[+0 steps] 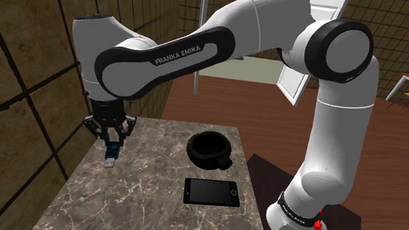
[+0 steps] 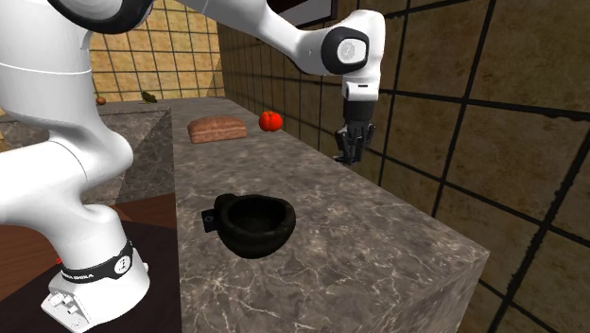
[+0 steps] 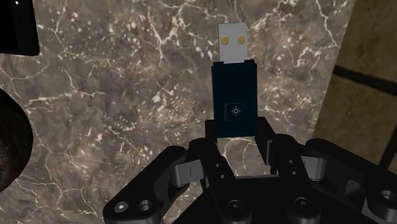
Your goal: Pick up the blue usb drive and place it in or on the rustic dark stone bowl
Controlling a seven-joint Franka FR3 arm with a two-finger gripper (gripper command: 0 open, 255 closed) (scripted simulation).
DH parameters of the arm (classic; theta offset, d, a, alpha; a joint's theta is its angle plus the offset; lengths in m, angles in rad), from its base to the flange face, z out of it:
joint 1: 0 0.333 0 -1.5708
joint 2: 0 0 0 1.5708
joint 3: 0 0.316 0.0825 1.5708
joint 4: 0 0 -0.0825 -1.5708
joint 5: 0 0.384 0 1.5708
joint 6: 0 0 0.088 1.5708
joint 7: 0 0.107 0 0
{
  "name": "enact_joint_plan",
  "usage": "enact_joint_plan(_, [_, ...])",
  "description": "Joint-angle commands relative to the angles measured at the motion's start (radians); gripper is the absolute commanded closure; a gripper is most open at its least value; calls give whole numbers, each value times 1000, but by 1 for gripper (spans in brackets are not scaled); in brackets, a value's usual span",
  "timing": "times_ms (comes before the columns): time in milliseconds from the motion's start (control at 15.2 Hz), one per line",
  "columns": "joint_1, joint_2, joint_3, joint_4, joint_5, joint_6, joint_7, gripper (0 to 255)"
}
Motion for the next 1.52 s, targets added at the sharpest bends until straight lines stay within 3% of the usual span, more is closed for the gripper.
enact_joint_plan(0, [-1, -6, 2, 20, 5, -25, -4, 255])
enact_joint_plan(660, [0, -30, 11, 122, 26, -145, -18, 255])
enact_joint_plan(1056, [-130, -313, -4, -163, 212, -80, -194, 255])
enact_joint_plan(1452, [-161, -567, -100, -384, 358, -80, -384, 255])
